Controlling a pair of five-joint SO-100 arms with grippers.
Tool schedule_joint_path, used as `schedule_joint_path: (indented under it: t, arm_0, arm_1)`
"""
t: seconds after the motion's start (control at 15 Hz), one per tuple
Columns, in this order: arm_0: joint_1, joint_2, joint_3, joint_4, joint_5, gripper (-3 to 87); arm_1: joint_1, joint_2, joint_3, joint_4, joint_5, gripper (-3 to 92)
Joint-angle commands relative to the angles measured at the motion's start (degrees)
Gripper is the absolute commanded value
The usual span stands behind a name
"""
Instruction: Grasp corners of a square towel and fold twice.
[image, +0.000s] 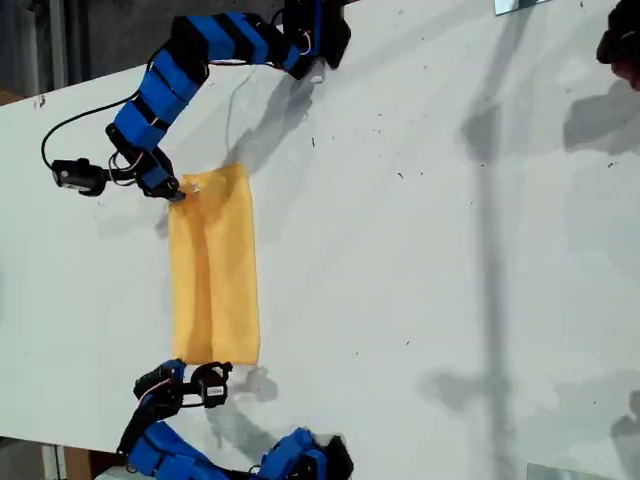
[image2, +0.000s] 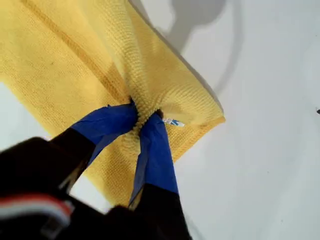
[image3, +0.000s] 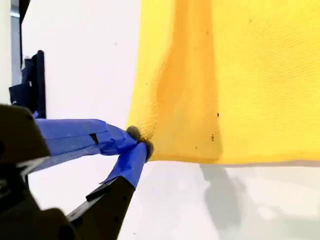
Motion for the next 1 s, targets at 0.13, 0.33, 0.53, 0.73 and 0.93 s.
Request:
schedule_joint_path:
  t: [0.13, 0.33, 0.53, 0.73, 0.93]
  arm_0:
    - [7.1, 10.8, 12.7, -5.4, -3.4, -1.8]
    - [9.8, 17.8, 23.2, -9.2, -5.1, -1.8]
    - [10.5, 23.5, 30.2, -10.4, -5.4, -1.8]
    - [10.7, 27.4, 35.9, -12.0, -5.5, -1.8]
    - [10.8, 26.7, 38.1, -14.2, -5.4, -1.8]
  arm_1:
    - [-1.6, 12.8, 8.0, 0.8, 2.1, -0.1]
    - [-3.9, 15.1, 13.6, 3.3, 4.0, -0.1]
    - [-6.6, 15.6, 17.1, 5.7, 5.6, -0.1]
    - [-9.8, 15.6, 18.5, 7.4, 6.1, -0.1]
    - [-12.0, 15.1, 19.5, 7.1, 6.8, -0.1]
